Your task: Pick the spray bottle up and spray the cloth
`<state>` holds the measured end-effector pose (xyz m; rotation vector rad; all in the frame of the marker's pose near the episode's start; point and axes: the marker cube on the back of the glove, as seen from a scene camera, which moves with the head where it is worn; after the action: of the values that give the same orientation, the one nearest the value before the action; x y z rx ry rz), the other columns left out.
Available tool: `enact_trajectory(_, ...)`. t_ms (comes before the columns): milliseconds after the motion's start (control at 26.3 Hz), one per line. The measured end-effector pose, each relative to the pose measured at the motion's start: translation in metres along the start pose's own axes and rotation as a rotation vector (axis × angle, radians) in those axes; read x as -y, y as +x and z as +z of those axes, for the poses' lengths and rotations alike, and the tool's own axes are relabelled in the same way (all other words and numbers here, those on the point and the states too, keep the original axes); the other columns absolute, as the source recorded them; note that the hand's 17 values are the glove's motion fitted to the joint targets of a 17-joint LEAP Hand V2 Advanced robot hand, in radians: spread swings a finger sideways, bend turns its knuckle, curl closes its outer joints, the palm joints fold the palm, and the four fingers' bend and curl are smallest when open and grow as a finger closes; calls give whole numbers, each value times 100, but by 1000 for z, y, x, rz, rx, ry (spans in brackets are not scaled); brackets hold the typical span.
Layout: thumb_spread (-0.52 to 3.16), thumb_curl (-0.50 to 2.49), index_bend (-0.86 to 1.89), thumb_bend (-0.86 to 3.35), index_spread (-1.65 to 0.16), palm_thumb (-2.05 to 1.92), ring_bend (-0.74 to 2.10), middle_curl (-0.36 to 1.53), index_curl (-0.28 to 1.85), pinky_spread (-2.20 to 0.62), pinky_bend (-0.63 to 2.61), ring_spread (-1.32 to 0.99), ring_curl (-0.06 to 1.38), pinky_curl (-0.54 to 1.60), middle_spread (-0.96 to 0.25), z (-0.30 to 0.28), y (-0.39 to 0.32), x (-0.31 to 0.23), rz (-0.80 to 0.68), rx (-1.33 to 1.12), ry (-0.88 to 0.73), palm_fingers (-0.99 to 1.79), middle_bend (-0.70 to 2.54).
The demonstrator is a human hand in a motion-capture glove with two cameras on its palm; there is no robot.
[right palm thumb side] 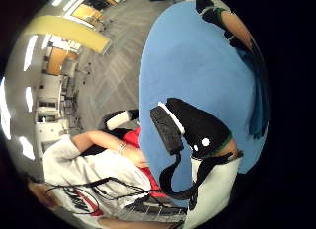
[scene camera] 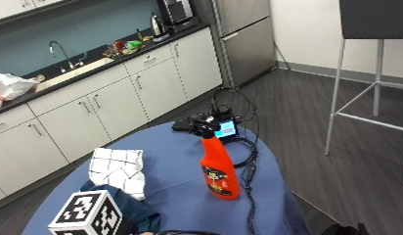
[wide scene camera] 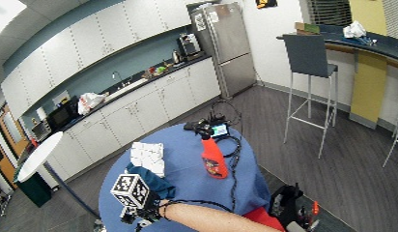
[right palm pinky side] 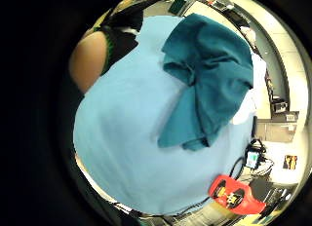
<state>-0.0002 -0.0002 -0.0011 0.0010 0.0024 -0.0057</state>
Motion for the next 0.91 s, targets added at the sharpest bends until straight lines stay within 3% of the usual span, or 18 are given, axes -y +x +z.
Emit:
enact_trajectory(266, 77, 10, 16, 24, -29, 41, 28, 19, 16, 14, 35, -3, 16, 14, -6, -2, -3, 3, -5, -7, -4, 68, 44)
enact_trajectory(646, 104, 14, 14, 20, -35, 44, 25, 26, 21, 18, 35, -3, 21, 18, -8, 3, 2, -5, 4, 0, 0, 66, 42)
enact_trajectory(912, 111, 16, 14, 16, -36, 45, 23, 29, 23, 19, 35, -2, 23, 20, -8, -1, 13, -67, 43, -49, 72, 65, 41)
